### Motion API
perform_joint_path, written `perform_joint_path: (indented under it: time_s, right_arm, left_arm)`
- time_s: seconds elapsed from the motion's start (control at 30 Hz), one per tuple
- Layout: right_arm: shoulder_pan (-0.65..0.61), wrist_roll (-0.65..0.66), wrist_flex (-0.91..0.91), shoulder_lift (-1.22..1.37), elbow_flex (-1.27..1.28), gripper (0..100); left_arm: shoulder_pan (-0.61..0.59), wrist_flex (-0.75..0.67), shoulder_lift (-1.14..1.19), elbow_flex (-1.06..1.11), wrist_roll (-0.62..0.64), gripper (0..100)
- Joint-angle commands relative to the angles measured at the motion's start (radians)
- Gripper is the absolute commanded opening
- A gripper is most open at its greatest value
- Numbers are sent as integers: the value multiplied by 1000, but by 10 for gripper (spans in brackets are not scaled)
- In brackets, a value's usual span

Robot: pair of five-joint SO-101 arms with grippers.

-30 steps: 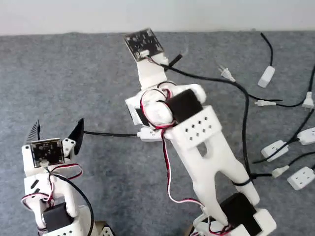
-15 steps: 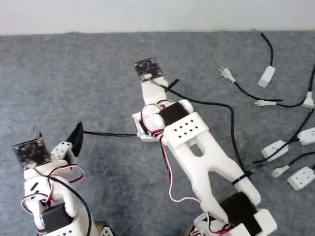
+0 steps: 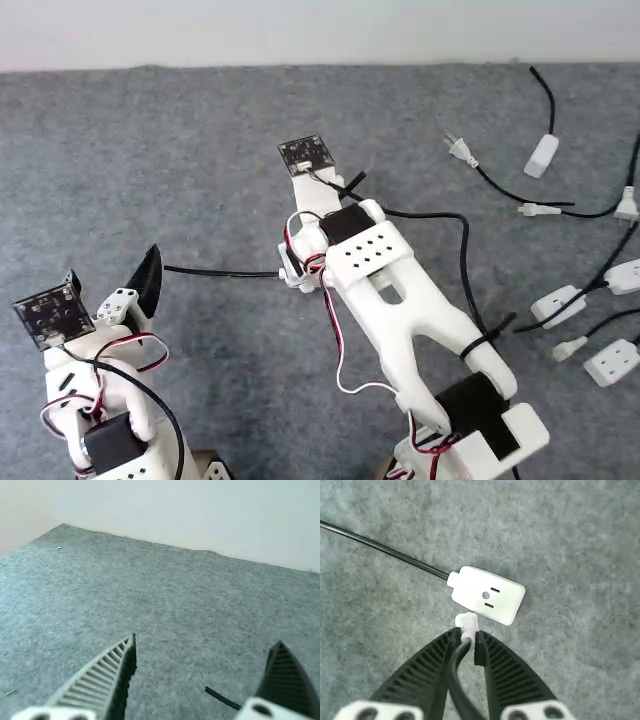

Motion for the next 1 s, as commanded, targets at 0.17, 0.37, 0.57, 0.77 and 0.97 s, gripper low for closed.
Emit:
perform_joint_path:
  time_s: [0.17,0.37,0.57,0.77,0.97]
  right_arm:
    - [-27,-18,13,-25,-68,8]
    - [-18,-104,-16,-19,-103,8]
    - [1,-209,-33,-13,-144,7]
    - [4,-238,-33,-5,-173,7]
    - [38,-242,-15,122,-176,7]
  left_arm:
    - [-2,-32,-9,28,17,397]
    - [-3,-97,-12,97,17,397]
    - [-2,-100,-9,99,17,397]
    - [54,-97,-11,114,12,397]
    - [80,-97,-11,116,11,397]
